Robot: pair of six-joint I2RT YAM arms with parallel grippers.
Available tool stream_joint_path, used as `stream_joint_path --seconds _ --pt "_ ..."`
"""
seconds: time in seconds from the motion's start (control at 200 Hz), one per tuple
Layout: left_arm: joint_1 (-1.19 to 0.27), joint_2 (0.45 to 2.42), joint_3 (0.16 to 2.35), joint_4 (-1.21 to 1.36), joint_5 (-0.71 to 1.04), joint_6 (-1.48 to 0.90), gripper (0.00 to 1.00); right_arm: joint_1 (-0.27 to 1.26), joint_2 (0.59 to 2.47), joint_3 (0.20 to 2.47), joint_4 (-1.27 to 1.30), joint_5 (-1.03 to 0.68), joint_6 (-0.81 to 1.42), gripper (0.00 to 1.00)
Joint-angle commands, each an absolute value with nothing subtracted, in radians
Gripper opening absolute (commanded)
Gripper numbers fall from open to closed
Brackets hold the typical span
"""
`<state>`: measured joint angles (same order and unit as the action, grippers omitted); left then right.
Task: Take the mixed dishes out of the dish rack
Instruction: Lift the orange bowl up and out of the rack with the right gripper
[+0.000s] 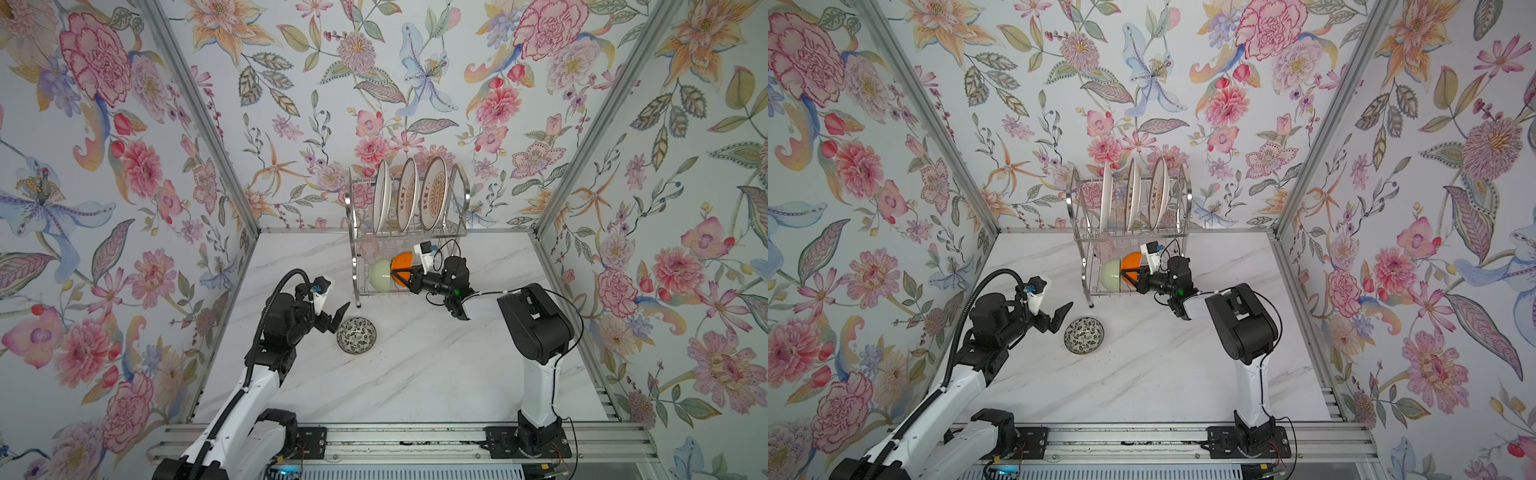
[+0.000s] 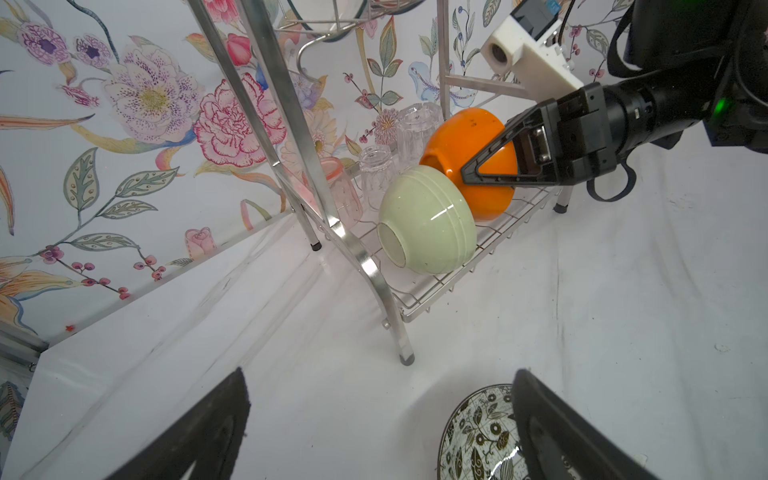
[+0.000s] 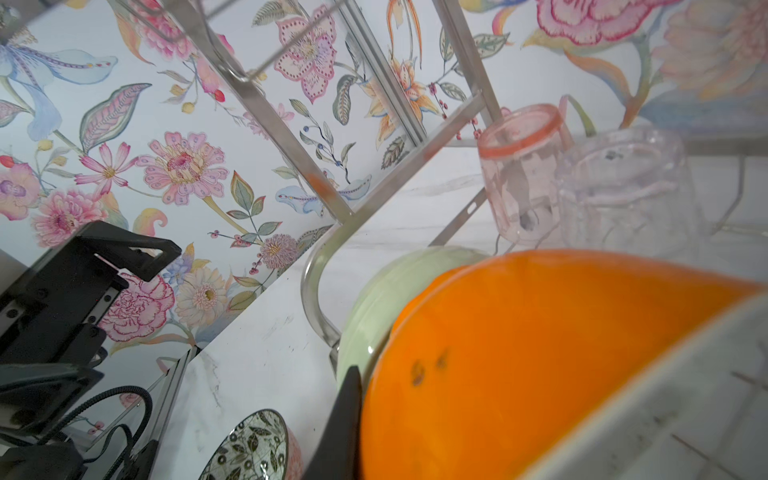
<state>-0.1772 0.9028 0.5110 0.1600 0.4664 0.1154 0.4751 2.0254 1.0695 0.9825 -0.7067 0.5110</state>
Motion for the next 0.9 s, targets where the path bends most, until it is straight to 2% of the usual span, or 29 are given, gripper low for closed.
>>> stream_joint_path --seconds 0.0,0.325,0.896 --pt "-0.177 0.889 0.525 0.182 0.468 0.100 0.99 0.465 1.977 1.069 1.102 -0.709 0.518 0.00" --pt "-0.177 0.886 0.542 0.180 0.474 0.099 1.00 0.463 1.955 1.042 1.139 -0.680 0.525 0.00" --pt "-0.176 0.871 0.602 0.253 0.440 0.017 0.99 0.469 1.784 0.843 1.147 -0.605 0.413 0.00"
